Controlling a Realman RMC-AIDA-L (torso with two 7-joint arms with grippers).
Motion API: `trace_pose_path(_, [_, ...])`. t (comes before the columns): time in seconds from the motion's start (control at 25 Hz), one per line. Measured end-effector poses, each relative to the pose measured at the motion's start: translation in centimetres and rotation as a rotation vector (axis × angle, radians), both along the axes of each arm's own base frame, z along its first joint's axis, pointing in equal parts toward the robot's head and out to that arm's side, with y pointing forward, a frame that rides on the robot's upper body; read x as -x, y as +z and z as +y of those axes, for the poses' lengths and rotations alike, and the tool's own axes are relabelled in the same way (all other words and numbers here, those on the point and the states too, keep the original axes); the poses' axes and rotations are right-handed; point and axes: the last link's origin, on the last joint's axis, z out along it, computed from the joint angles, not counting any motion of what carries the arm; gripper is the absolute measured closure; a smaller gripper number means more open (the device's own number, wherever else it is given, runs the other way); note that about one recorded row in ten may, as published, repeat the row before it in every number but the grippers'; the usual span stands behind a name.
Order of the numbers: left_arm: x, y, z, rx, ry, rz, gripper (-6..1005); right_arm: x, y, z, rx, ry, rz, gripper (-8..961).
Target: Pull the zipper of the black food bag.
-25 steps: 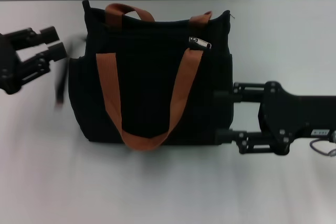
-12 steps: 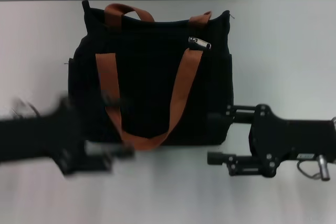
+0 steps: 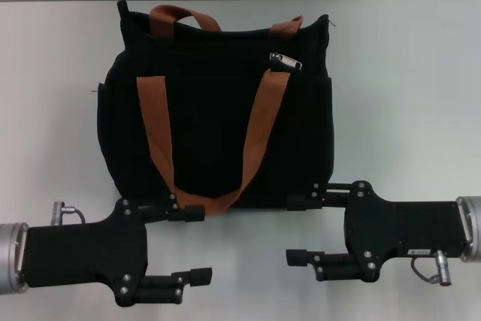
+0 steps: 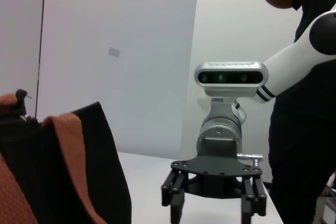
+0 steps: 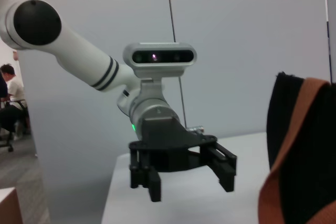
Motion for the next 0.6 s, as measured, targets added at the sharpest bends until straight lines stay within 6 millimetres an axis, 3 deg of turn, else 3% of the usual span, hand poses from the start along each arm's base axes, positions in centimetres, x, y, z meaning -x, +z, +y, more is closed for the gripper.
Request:
trace_pose_path(0.36, [0.14,-0.27,-0.05,0.005,0.003,0.015,241,-0.10,-0.66,-0.42,-0.006,0.029,-0.017,212])
trace_pose_path(0.6, [0.16,-0.27,-0.07,0.009,0.007,0.015,241,-0.04,-0.67,-0.45,-0.006,0.028,-0.010,147])
